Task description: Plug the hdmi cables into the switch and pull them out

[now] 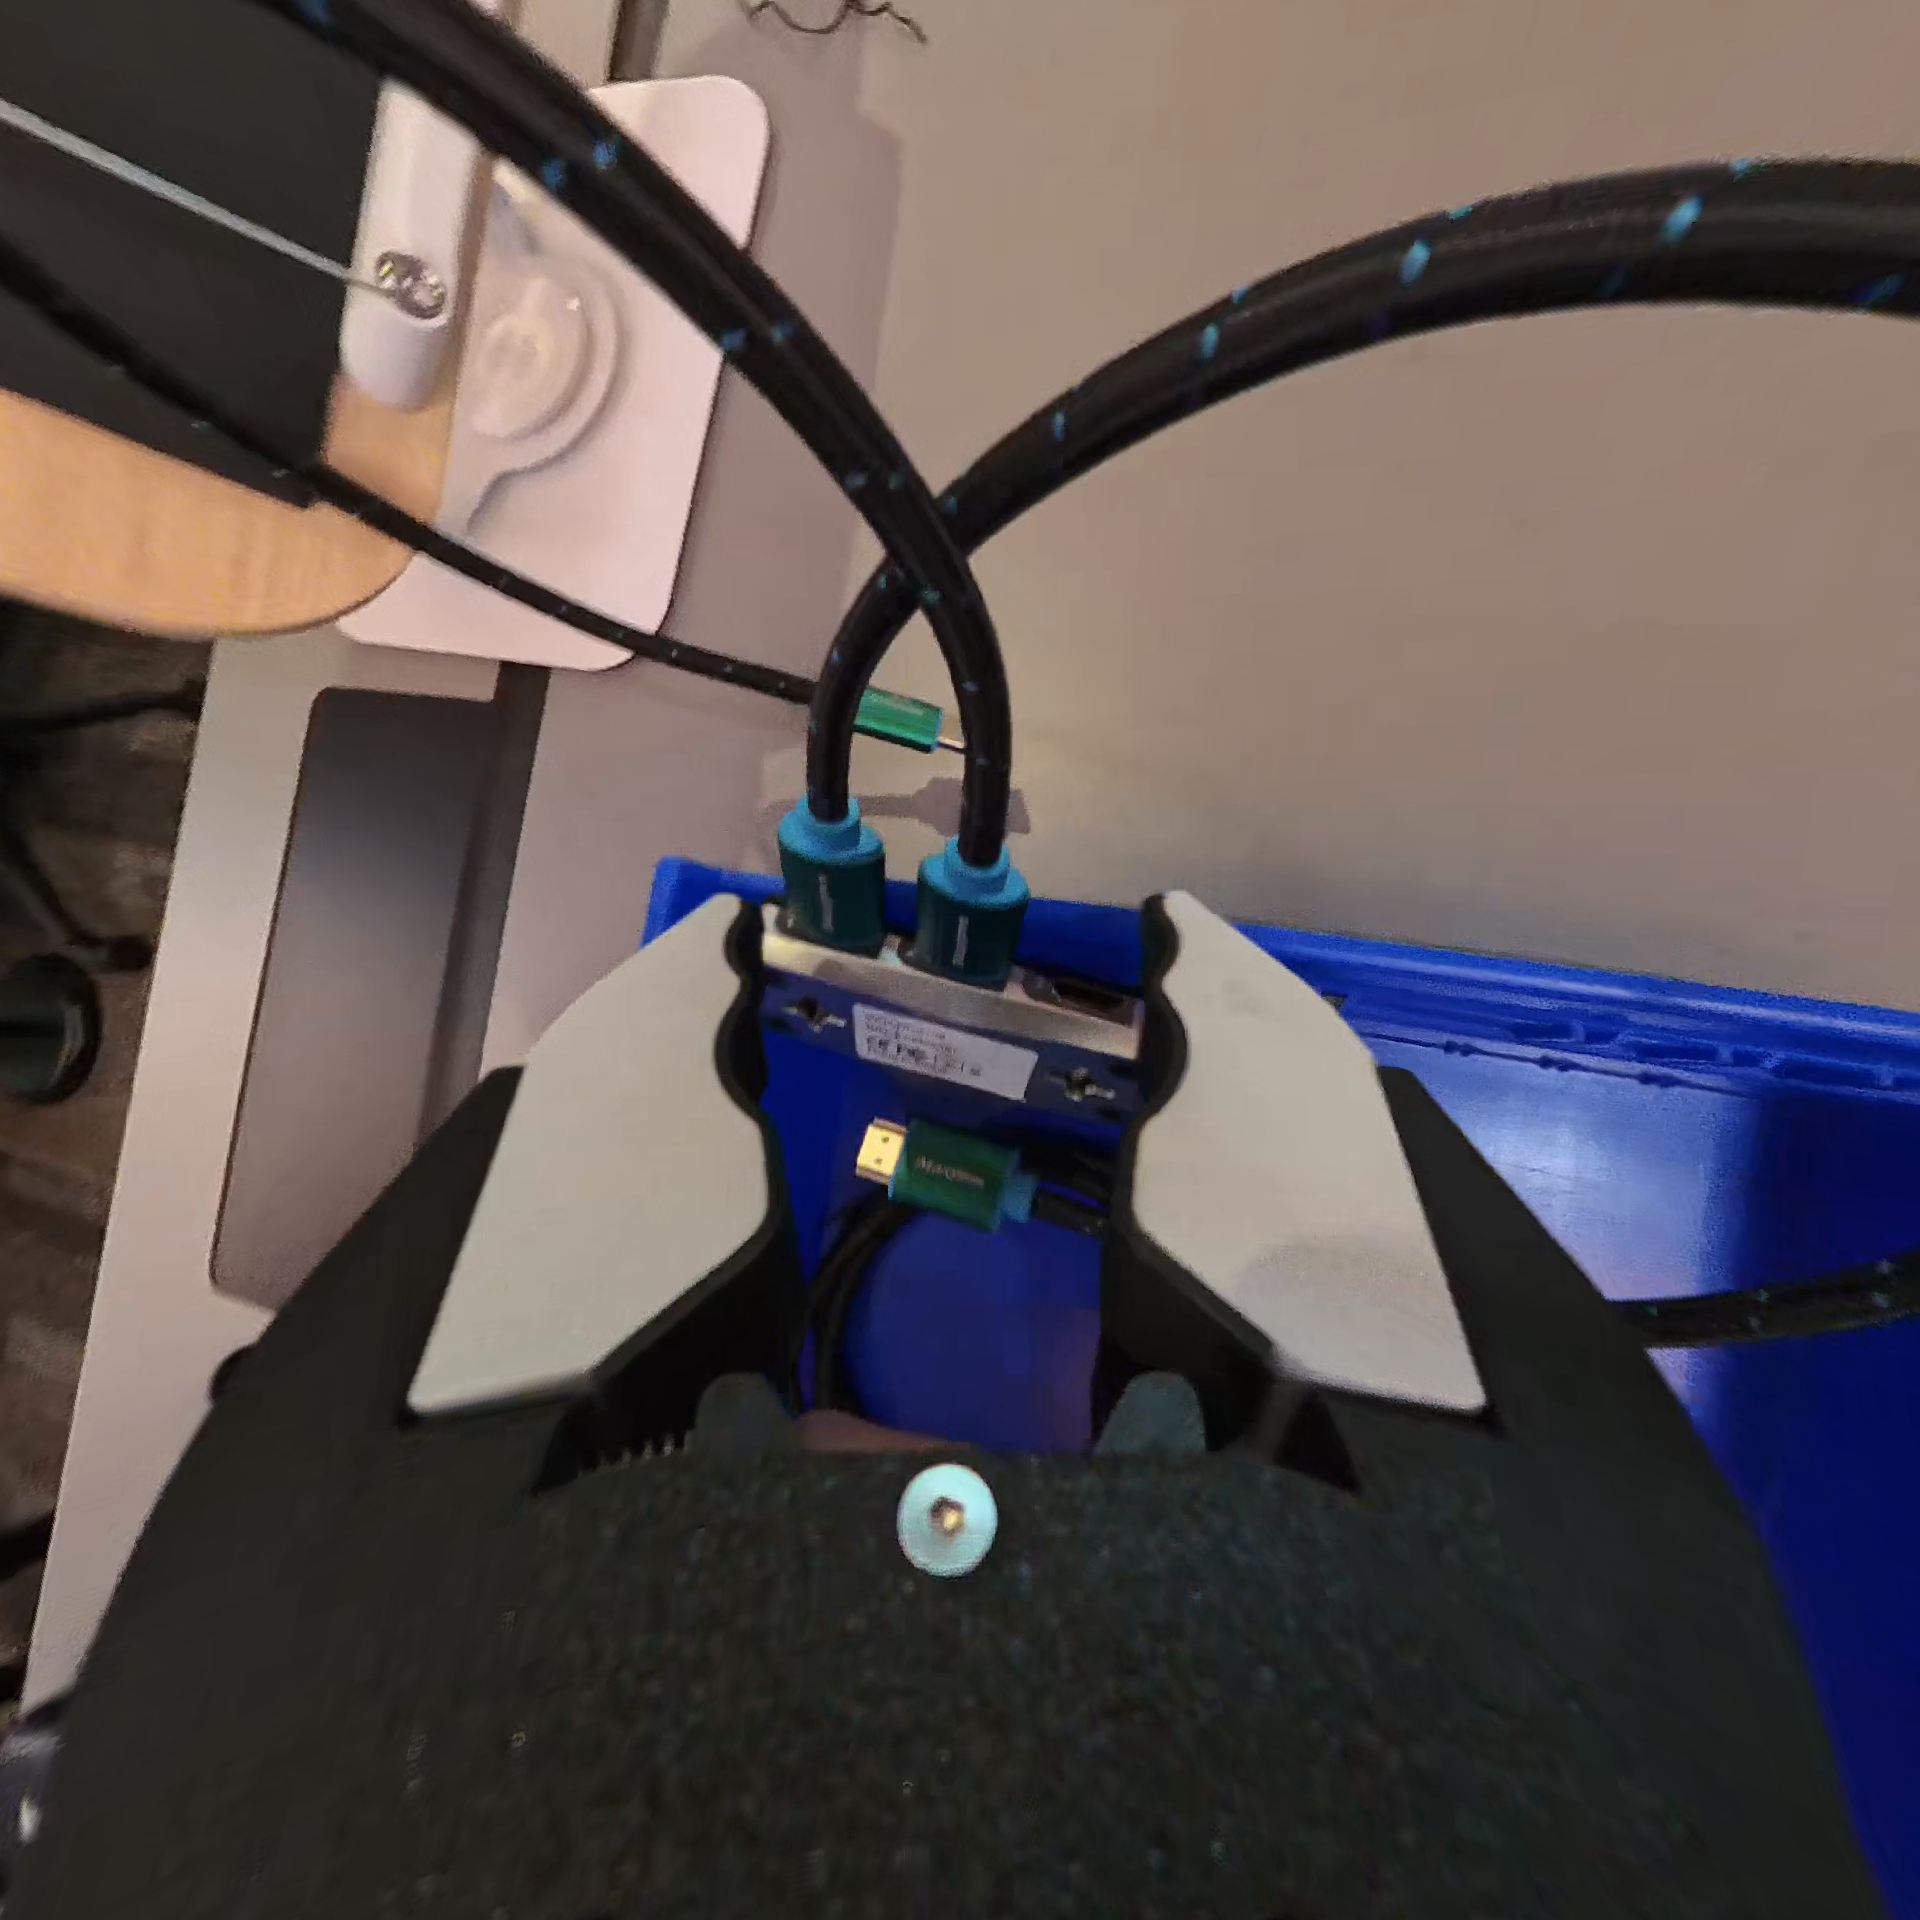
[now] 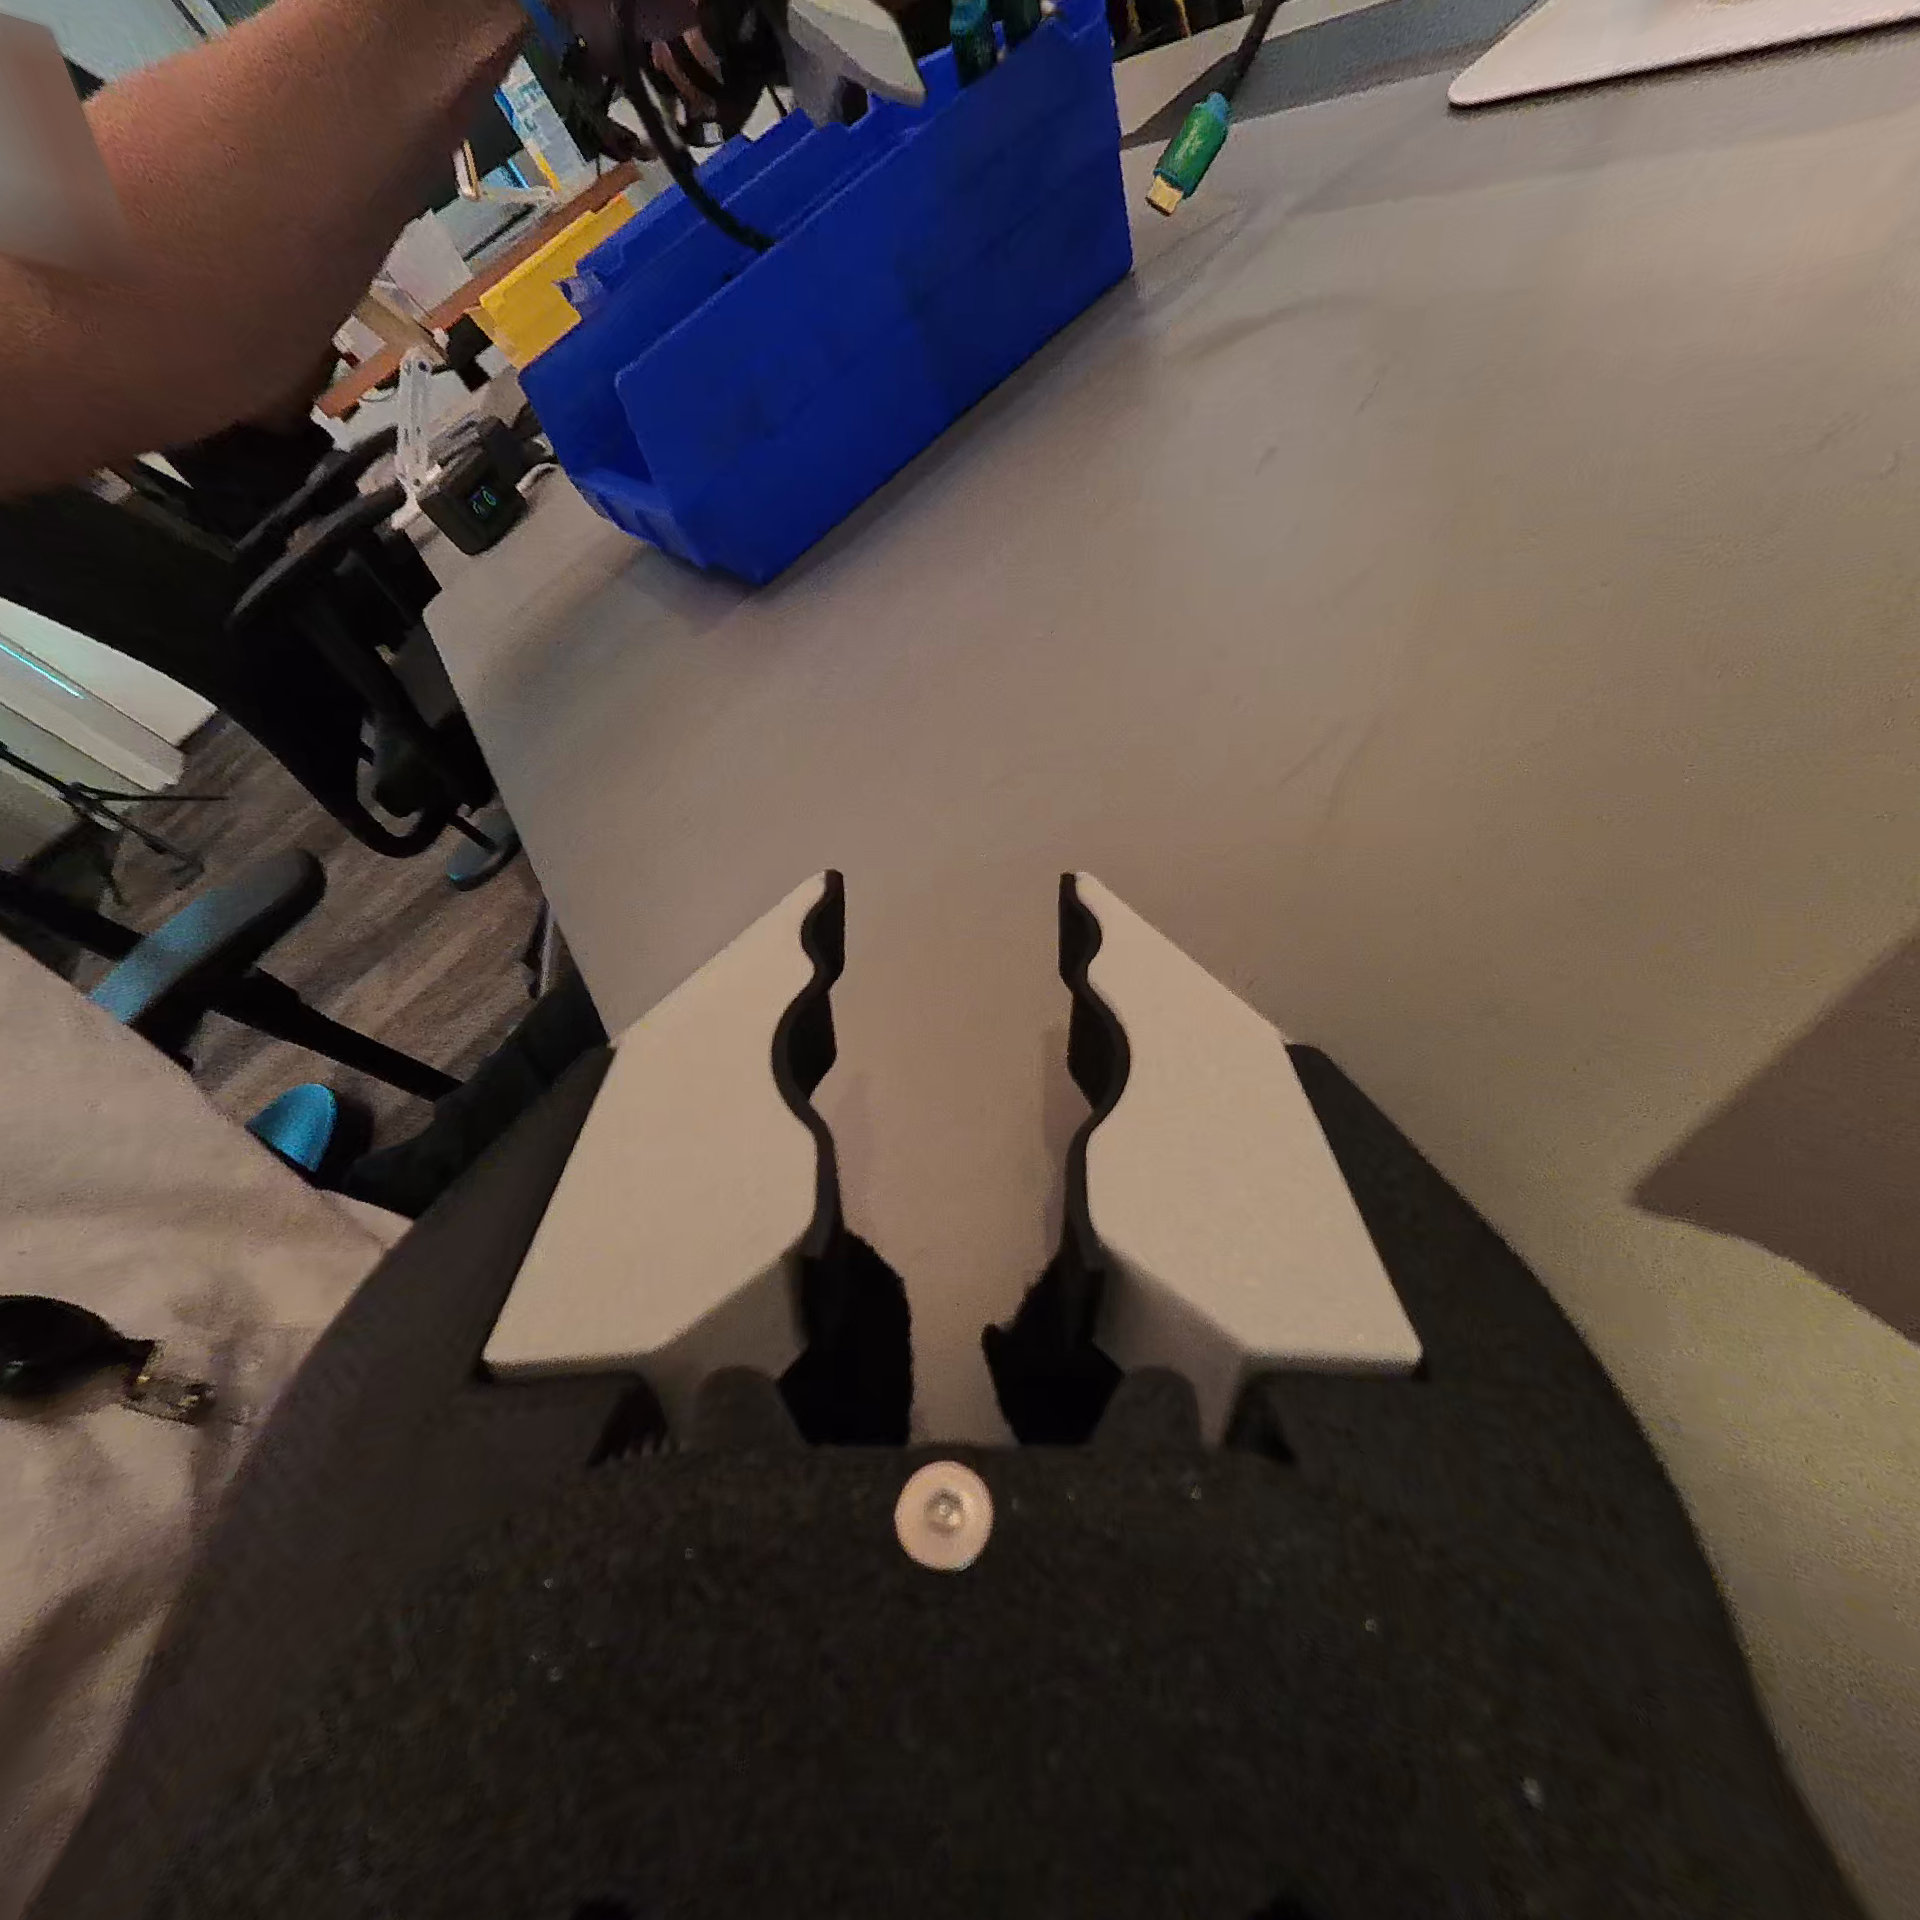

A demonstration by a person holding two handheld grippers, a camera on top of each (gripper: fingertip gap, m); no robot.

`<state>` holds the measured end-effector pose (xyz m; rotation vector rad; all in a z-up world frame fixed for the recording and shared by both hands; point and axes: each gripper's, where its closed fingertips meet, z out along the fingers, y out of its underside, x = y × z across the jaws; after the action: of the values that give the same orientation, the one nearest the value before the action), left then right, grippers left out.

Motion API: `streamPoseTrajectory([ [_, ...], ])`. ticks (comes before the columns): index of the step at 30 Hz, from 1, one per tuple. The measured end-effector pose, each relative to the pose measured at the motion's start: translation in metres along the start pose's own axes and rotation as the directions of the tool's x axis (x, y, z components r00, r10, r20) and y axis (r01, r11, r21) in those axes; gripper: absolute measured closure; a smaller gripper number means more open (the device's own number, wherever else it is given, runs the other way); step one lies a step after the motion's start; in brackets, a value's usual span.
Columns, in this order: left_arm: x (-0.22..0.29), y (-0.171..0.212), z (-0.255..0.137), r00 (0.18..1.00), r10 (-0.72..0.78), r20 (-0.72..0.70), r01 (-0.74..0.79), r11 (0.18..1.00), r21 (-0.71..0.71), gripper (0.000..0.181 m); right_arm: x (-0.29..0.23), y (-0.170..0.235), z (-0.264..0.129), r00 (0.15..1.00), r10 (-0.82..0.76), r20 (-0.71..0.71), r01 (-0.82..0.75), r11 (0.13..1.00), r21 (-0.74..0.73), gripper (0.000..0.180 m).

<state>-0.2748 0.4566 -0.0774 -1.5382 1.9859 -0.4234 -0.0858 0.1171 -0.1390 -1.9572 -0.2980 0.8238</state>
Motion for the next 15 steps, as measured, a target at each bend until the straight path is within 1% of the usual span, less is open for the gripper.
streamPoseTrajectory([
  [5,-0.008,0.0,0.013,0.998,0.067,-0.011,-0.067,0.998,-0.02,0.129,-0.002,-0.008,0.003,0.995,0.074,0.065,-0.076,0.996,0.04,0.139],
  [9,-0.01,-0.001,0.008,0.996,0.081,-0.023,-0.082,0.996,-0.039,0.133,-0.005,-0.013,0.002,0.993,0.082,0.09,-0.087,0.994,0.061,0.139],
  [12,-0.017,-0.015,-0.014,0.996,0.082,0.038,-0.083,0.997,0.005,0.133,-0.009,-0.013,0.0,0.991,0.085,0.105,-0.093,0.993,0.068,0.139],
  [15,-0.032,-0.043,-0.058,0.989,0.039,0.139,-0.056,0.992,0.113,0.134,-0.014,-0.015,-0.003,0.99,0.08,0.12,-0.09,0.993,0.076,0.139],
])
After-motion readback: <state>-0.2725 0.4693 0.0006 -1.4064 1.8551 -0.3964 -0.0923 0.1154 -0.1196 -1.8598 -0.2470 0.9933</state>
